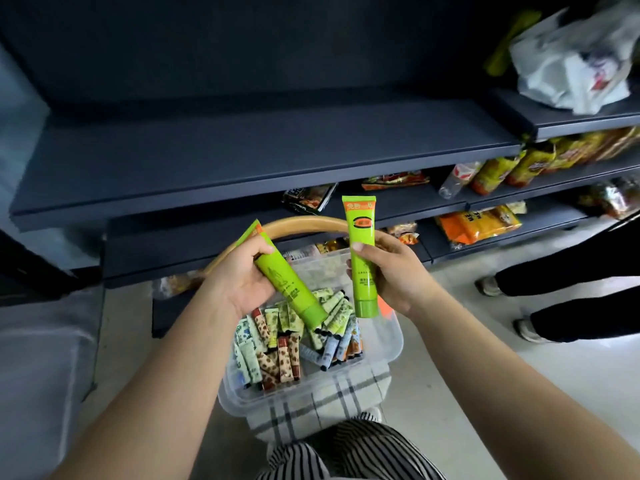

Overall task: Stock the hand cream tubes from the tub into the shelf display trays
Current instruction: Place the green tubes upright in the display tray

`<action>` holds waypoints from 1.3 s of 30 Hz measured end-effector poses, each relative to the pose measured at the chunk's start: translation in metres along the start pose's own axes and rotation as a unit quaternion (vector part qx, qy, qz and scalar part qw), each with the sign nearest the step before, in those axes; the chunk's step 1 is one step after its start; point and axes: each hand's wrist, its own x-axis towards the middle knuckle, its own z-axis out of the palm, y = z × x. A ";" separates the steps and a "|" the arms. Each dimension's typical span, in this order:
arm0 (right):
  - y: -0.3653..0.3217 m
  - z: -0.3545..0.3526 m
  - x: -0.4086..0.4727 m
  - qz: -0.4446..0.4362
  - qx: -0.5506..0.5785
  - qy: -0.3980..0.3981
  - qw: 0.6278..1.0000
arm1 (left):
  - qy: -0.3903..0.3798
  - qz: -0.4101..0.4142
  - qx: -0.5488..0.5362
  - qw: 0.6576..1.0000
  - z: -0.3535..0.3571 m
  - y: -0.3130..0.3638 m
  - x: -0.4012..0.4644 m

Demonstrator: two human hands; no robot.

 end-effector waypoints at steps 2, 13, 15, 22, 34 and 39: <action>-0.008 -0.001 0.002 -0.018 -0.004 -0.012 1.000 | -0.003 0.030 -0.010 1.000 0.008 0.001 -0.001; -0.093 -0.049 0.018 -0.091 0.015 -0.103 0.990 | 0.112 0.227 -0.023 0.967 0.103 -0.012 0.003; -0.112 -0.073 0.024 -0.105 0.008 -0.118 0.987 | 0.103 0.222 -0.013 0.969 0.137 -0.021 -0.001; -0.204 -0.131 0.035 -0.166 -0.045 -0.207 0.963 | 0.055 0.356 -0.018 0.933 0.243 -0.026 -0.024; -0.346 -0.099 0.071 -0.285 -0.090 -0.315 0.901 | 0.152 0.583 0.088 0.794 0.323 0.060 -0.046; -0.396 -0.053 0.109 -0.378 -0.152 -0.291 0.866 | 0.136 0.599 0.041 0.788 0.318 0.116 -0.034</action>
